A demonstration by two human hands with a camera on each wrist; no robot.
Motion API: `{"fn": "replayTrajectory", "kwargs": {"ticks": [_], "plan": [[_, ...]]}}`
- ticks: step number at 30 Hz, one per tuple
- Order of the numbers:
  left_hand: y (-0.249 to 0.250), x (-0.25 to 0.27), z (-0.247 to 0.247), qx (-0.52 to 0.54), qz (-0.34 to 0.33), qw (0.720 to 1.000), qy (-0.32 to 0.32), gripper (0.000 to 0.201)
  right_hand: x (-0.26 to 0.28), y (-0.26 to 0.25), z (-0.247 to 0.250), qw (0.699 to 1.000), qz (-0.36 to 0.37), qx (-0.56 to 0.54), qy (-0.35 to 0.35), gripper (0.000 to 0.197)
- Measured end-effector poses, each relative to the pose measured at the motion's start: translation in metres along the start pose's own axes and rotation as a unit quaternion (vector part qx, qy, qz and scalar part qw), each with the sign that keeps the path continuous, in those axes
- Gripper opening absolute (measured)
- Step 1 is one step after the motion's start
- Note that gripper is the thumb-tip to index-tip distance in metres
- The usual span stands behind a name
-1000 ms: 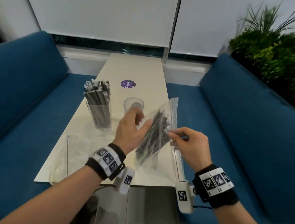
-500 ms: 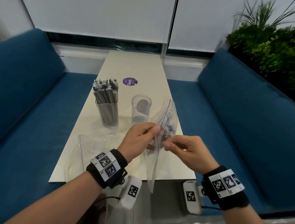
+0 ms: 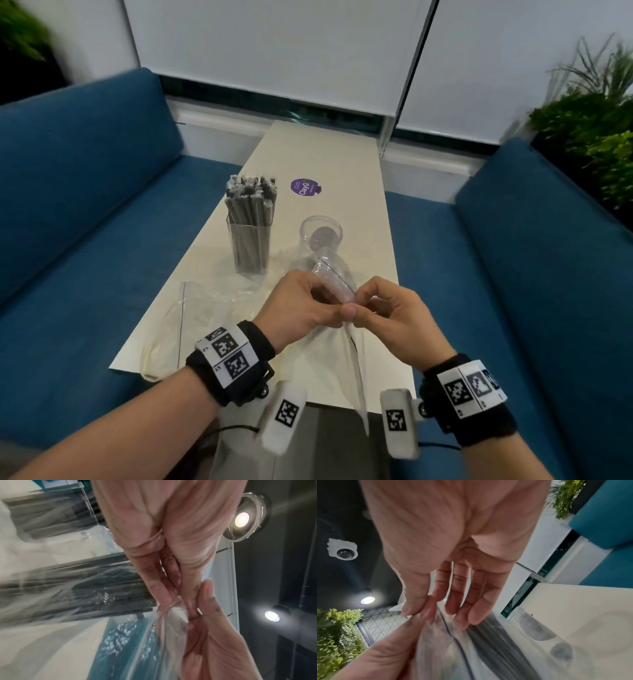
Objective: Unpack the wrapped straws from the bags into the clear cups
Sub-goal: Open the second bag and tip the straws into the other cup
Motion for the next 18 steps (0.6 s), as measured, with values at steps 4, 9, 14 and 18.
{"fn": "replayTrajectory", "kwargs": {"ticks": [4, 9, 14, 18], "plan": [[0.002, -0.007, -0.012, -0.029, 0.016, 0.999, -0.038, 0.021, -0.001, 0.008, 0.003, 0.998, -0.010, 0.009, -0.058, 0.017], [0.000, -0.015, -0.020, 0.017, 0.030, 0.999, -0.017, 0.012, -0.008, 0.014, 0.029, 0.999, -0.002, 0.035, -0.038, 0.019], [0.002, -0.023, -0.033, 0.027, 0.040, 0.999, 0.003, 0.018, -0.008, 0.020, 0.036, 0.994, -0.001, 0.104, -0.045, 0.011], [0.001, -0.028, -0.037, 0.001, 0.044, 0.999, 0.010, 0.014, -0.011, 0.027, 0.048, 0.991, -0.003, 0.129, -0.034, 0.017]]}}
Point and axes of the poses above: each hand's wrist, its own x-axis away from the middle knuckle, its own z-axis out of the back of the hand, y = z × x, the point moved 9 cm from there along -x, towards the middle knuckle, and after that the axes turned 1 degree about x, right-handed, at the moved point
